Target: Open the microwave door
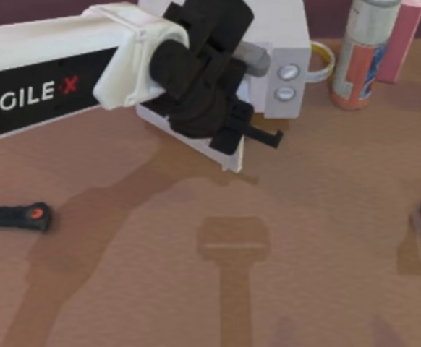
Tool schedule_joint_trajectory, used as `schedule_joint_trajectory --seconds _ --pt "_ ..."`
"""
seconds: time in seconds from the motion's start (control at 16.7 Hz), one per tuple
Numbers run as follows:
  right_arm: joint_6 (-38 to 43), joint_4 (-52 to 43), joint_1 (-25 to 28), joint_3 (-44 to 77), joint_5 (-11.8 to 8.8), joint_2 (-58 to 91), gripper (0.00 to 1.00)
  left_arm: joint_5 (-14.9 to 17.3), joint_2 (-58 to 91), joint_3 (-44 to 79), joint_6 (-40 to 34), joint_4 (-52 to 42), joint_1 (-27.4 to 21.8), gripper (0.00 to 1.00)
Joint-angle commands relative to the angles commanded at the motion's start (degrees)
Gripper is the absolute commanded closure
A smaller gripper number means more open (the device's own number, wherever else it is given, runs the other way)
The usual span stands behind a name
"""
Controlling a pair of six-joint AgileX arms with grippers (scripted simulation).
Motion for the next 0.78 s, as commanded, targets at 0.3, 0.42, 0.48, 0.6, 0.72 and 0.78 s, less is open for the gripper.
schedule_joint_trajectory --seconds 0.3,0.42,0.48,0.6,0.72,0.78 --pt "0.0 0.0 0.0 0.0 0.0 0.0 0.0 0.0 0.0 0.0 0.0 0.0 0.0 1.0" --pt "0.0 0.0 0.0 0.0 0.0 0.0 0.0 0.0 0.0 0.0 0.0 0.0 0.0 1.0" --pt "0.0 0.0 0.0 0.0 0.0 0.0 0.0 0.5 0.1 -0.1 -0.4 0.0 -0.4 1.0" --pt "0.0 0.0 0.0 0.0 0.0 0.0 0.0 0.9 -0.4 -0.7 0.5 0.2 -0.1 1.0" --pt "0.0 0.0 0.0 0.0 0.0 0.0 0.0 1.8 -1.7 -2.1 2.6 0.7 0.6 1.0" --pt "0.0 0.0 0.0 0.0 0.0 0.0 0.0 2.4 -2.3 -2.8 3.7 0.9 1.0 1.0"
